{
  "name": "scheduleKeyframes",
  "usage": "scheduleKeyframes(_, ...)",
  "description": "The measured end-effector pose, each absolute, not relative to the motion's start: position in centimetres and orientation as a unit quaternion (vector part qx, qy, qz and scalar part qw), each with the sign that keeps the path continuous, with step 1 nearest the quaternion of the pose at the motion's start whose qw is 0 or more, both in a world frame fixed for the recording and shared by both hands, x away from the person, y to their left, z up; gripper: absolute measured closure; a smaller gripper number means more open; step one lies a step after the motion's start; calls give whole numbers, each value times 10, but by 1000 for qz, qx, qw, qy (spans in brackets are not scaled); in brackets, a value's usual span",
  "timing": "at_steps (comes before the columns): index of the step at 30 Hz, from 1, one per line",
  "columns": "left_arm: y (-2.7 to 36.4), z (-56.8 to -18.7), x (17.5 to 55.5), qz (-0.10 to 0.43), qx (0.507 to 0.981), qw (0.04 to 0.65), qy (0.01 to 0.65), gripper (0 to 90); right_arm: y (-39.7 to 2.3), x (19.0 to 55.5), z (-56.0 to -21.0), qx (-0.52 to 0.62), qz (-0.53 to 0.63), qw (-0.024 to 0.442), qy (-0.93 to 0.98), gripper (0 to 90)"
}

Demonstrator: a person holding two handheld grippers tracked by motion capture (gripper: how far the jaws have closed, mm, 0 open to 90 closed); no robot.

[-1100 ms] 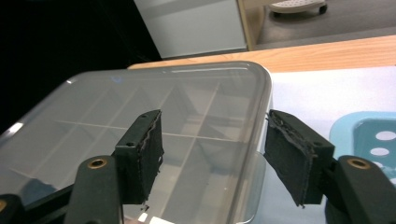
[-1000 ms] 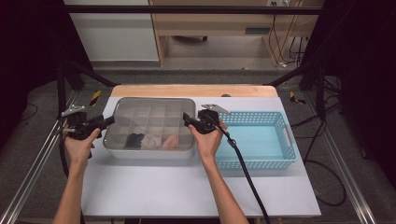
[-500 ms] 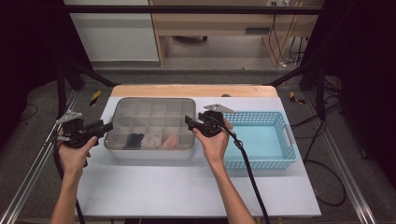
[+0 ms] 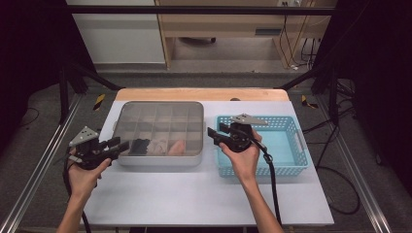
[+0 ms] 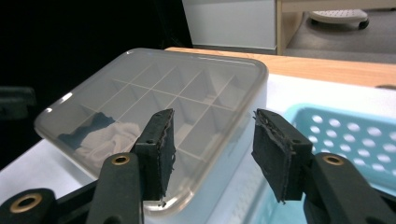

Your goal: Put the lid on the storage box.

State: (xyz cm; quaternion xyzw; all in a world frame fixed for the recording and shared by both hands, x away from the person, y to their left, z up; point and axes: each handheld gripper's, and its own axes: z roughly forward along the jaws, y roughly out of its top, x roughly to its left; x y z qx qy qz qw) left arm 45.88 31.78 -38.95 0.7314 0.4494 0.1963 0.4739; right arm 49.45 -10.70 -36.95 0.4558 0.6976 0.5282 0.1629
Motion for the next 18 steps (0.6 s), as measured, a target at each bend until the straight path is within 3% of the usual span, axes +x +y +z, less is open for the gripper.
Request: scheduleKeyframes(18, 329, -410, 414, 187, 746, 468, 436, 287, -192, 450, -400, 461, 507, 179, 706, 349)
